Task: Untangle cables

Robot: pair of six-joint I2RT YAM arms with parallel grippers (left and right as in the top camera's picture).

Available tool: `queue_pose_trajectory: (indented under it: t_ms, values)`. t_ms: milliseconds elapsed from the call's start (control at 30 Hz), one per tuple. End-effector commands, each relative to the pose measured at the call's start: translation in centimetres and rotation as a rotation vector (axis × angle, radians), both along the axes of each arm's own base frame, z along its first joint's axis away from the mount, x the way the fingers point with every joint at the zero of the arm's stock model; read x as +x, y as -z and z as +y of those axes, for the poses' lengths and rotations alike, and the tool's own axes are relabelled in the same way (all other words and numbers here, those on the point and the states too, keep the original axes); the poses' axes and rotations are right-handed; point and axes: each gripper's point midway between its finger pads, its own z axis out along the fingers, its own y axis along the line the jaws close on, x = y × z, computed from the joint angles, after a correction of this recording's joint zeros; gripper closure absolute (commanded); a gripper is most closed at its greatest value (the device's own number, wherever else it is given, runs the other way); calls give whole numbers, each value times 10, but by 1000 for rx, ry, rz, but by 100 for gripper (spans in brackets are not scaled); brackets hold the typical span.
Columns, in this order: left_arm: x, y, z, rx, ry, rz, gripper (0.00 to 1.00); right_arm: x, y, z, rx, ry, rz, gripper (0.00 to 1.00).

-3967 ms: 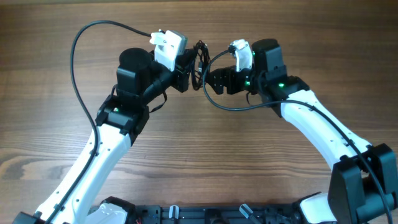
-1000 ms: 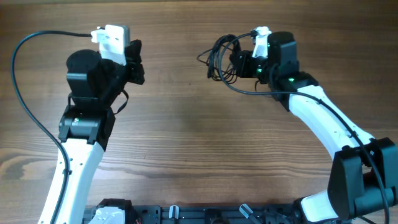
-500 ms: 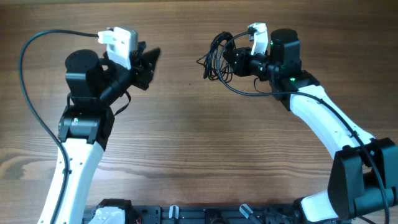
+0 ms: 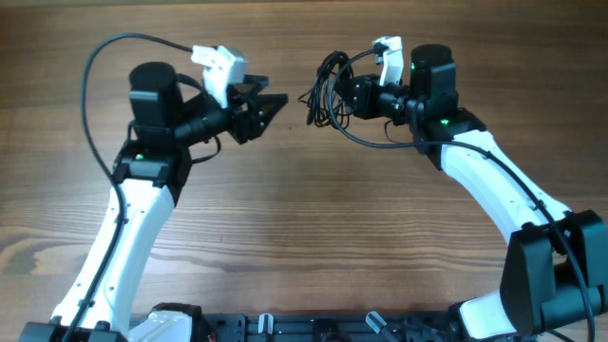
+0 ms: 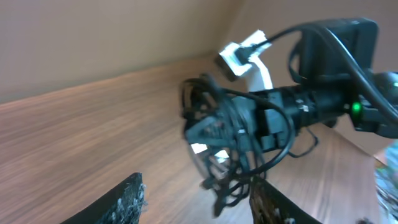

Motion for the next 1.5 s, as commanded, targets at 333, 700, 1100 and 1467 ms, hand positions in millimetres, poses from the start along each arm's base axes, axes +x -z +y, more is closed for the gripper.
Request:
queue_pose_trajectory:
  t_ms: [333,700,1100,1467]
  values:
    - [-15,-15,-31,-22,115,-54,39,-4,-2,8,20,-23,-3,95]
    - [-14,-17,-31,-22,115,-67,47,-8,-4,12,39,-50,3,96]
    - [-13,-22,-32,-26,115,-96,50,-12,-6,15,58,-77,12,95]
    - [-7,-21,-29,-15,82,-98,96,-15,-8,18,71,-99,12,96]
